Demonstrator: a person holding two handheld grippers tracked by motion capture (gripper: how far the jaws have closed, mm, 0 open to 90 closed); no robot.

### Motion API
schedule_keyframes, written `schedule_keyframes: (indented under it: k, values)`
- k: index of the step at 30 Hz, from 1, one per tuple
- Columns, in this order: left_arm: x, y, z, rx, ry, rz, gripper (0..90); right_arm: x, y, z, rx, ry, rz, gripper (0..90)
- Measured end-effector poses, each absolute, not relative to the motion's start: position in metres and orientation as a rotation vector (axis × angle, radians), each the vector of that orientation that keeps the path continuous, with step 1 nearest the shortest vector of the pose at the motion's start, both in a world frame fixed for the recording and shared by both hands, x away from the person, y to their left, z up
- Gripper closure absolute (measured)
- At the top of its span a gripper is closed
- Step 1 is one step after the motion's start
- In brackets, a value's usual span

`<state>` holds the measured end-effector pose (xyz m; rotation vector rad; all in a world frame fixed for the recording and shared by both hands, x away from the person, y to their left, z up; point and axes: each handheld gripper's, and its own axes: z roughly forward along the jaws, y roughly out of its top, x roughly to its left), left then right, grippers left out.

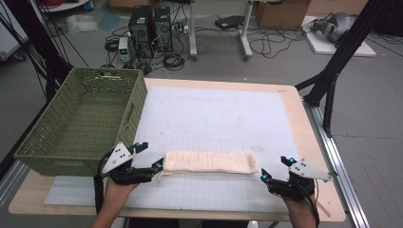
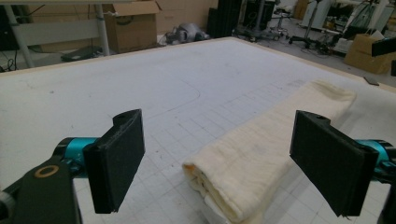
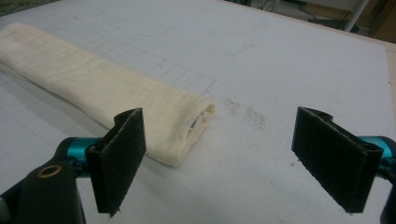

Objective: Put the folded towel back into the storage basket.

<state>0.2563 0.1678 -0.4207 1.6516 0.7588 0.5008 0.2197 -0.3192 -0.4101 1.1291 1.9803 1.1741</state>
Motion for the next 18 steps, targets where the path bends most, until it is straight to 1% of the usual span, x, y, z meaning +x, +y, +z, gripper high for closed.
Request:
schedule_keyframes:
  k: [18]
  values:
    - [0.2577,0.1609,-0.4232,1.666,0.769,0.475,18.6,0.2226,-0.3248,-0.4085,1.121,1.979,1.168,16.0]
